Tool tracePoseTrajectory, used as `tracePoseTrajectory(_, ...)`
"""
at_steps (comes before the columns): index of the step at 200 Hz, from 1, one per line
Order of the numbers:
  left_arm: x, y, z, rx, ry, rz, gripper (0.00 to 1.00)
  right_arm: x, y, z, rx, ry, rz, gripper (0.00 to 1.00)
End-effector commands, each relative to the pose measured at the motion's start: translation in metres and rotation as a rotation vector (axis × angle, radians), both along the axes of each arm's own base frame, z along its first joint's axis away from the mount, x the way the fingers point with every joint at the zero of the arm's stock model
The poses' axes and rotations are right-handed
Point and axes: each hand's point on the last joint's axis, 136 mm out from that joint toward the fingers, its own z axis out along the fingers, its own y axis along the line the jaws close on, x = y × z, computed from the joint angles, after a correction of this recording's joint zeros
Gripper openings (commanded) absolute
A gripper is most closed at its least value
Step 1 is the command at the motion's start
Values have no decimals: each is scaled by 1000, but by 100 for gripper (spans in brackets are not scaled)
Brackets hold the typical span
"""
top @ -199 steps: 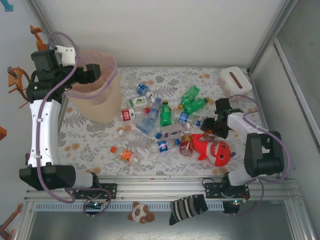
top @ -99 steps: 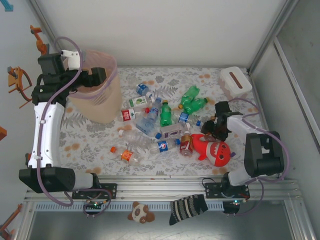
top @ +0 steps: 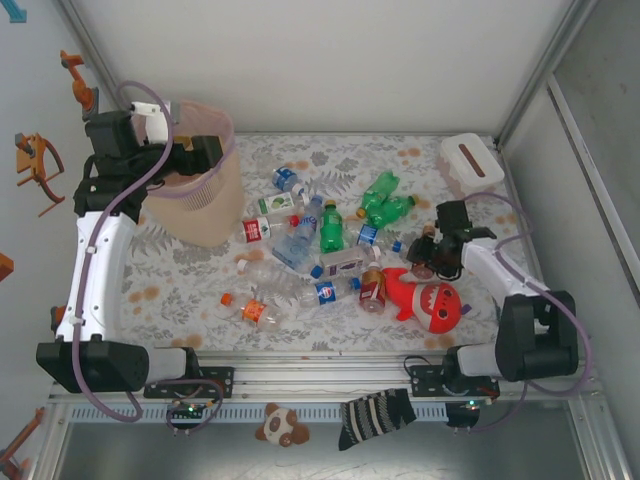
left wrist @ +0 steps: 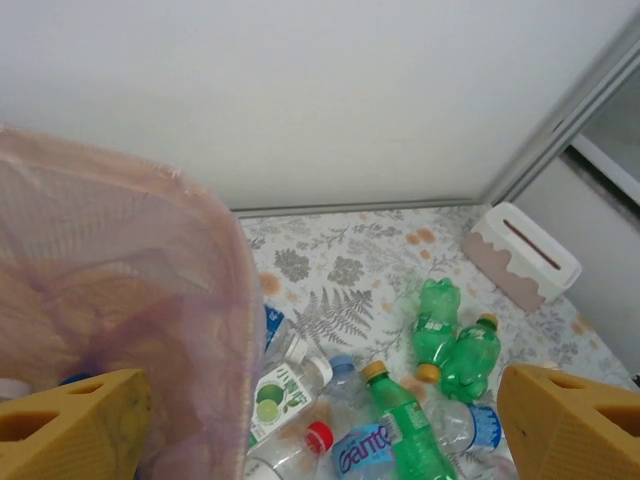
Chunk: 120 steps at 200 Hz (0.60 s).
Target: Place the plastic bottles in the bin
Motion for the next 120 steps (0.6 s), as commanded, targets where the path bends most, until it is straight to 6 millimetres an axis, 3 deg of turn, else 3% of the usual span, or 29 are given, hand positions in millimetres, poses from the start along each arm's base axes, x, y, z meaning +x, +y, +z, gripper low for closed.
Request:
tracePoseTrajectory(1, -8, -12, 27, -65, -86, -52, 89, 1, -2, 20, -25, -59, 19, 60)
tracePoseTrajectory(27, -12, -22, 31, -91, -101, -92, 89, 10, 5, 56, -2, -187, 66, 59)
tracePoseTrajectory(55, -19, -33, 41, -127, -139, -147, 89, 18, 19, 109, 42, -382, 151, 59)
tracePoseTrajectory(89, -33, -54, 54, -162, -196, -249, 89, 17, 51, 178, 130, -644, 335, 59)
tracePoseTrajectory(120, -50, -77, 63, -175, -244, -345, 89, 3, 86, 238, 236, -881, 536, 59)
